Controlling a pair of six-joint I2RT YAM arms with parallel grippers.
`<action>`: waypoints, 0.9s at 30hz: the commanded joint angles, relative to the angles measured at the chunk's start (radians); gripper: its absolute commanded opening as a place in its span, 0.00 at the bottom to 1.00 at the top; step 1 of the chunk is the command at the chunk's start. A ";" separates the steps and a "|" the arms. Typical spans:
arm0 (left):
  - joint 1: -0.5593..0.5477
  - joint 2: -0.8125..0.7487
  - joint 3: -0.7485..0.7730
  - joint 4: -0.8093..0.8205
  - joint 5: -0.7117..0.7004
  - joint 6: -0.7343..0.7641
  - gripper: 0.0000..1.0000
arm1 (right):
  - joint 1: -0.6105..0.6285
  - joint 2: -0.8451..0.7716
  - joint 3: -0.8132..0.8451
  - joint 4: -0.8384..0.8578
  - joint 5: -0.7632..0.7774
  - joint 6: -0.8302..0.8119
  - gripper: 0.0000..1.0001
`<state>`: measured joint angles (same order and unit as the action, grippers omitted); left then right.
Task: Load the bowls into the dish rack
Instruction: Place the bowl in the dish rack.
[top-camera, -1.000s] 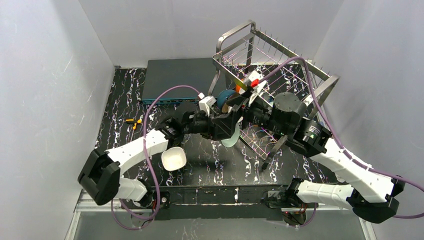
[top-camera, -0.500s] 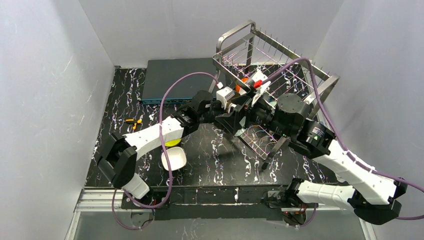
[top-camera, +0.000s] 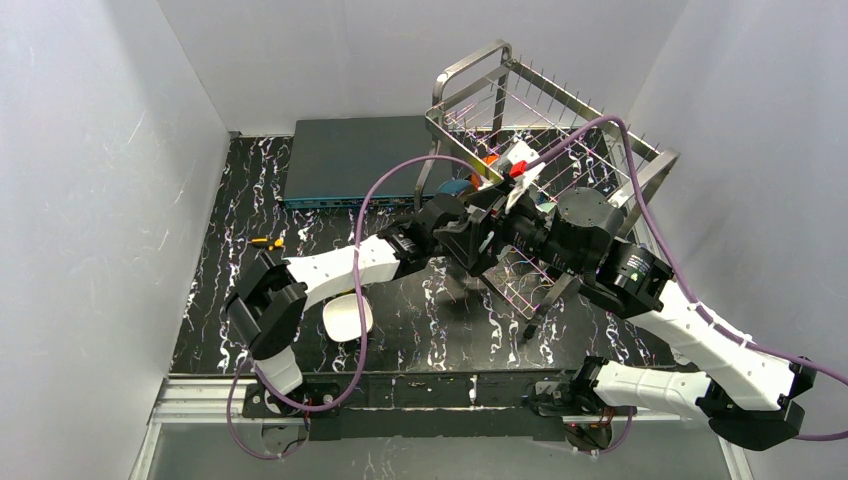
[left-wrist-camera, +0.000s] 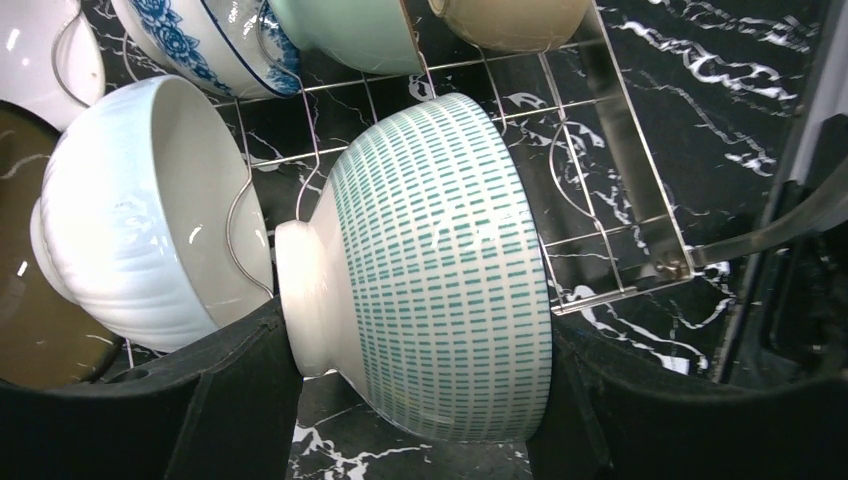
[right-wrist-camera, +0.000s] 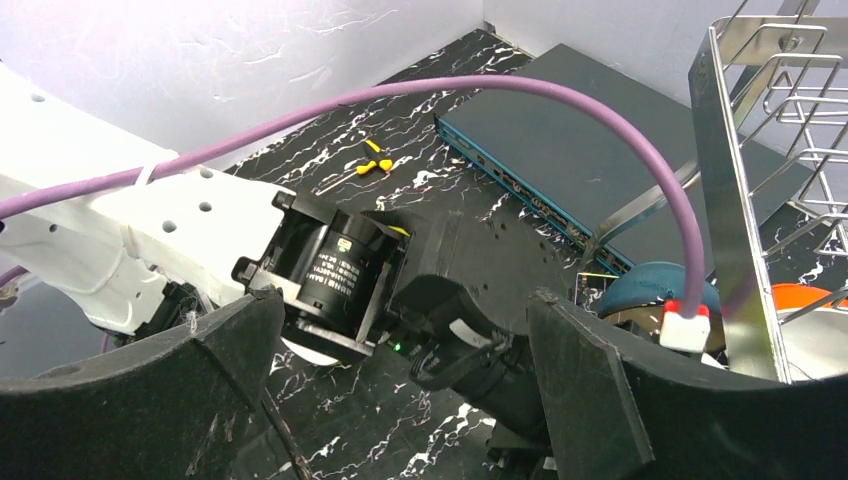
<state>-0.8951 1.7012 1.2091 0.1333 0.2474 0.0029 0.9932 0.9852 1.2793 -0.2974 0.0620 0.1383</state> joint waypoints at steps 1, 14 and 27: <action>-0.028 -0.013 0.064 0.035 -0.119 0.127 0.00 | 0.000 -0.018 0.035 0.014 0.025 -0.025 0.99; -0.084 0.071 0.144 0.035 -0.308 0.246 0.00 | 0.001 -0.031 0.024 0.014 0.038 -0.025 0.99; -0.112 0.162 0.212 0.036 -0.332 0.304 0.00 | 0.001 -0.057 0.009 0.004 0.059 -0.023 0.99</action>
<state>-0.9943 1.8500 1.3491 0.1333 -0.0441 0.2684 0.9932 0.9512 1.2793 -0.3004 0.0998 0.1261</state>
